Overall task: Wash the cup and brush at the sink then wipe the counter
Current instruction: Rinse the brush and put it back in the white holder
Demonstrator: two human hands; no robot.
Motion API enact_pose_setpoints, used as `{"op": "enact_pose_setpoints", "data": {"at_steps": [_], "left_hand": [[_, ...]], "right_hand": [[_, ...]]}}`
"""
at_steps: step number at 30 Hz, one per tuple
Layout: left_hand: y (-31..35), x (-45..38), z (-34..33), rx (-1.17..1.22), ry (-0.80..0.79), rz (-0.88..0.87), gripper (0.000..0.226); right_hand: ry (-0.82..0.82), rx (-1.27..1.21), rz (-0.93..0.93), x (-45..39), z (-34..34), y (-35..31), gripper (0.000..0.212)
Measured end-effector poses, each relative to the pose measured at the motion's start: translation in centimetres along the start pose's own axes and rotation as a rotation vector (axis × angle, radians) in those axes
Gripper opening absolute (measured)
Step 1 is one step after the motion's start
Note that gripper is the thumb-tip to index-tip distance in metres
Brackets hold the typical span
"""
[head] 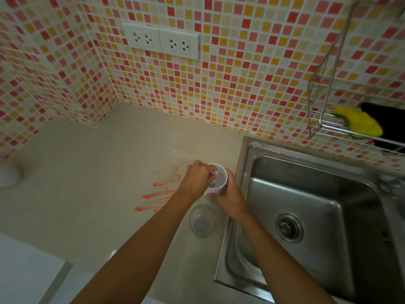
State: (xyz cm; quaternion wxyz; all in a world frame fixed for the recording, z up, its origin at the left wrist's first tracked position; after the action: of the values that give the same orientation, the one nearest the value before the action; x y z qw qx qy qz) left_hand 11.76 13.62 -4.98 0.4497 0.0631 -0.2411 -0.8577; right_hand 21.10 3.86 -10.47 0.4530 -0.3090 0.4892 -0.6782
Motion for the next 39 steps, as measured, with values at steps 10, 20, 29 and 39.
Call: {"op": "enact_pose_setpoints", "data": {"at_steps": [10,20,29,39], "left_hand": [[-7.0,11.4,-2.6,0.42,-0.008,0.19,0.078],[-5.6,12.1,-5.4,0.525,-0.101,0.203,0.076],[-5.7,10.9,-5.2,0.609,-0.104,0.093,0.07],[-5.6,11.8,-6.0,0.715,-0.026,0.118,0.078]], "right_hand": [[-0.051,0.044,-0.101,3.5,5.0,0.2,0.089],[-0.375,0.542,0.037,7.6,6.8,-4.3,0.09],[-0.286,0.707,0.305,5.6,0.9,-10.6,0.083],[-0.316,0.51,0.203,6.9,-2.4,-6.2,0.088]]}}
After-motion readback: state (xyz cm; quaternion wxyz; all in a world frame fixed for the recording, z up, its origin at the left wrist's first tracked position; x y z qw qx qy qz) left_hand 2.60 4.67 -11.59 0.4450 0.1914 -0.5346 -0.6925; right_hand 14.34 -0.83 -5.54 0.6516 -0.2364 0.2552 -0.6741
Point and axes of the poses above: each hand's wrist, its own x-axis away from the middle knuckle, its own z-axis out of the back of the hand, y = z × x, the point moved 3 cm from there along -x, towards the middle knuckle, and after that the axes turned 11 degrees about z, right-handed, at the moved point
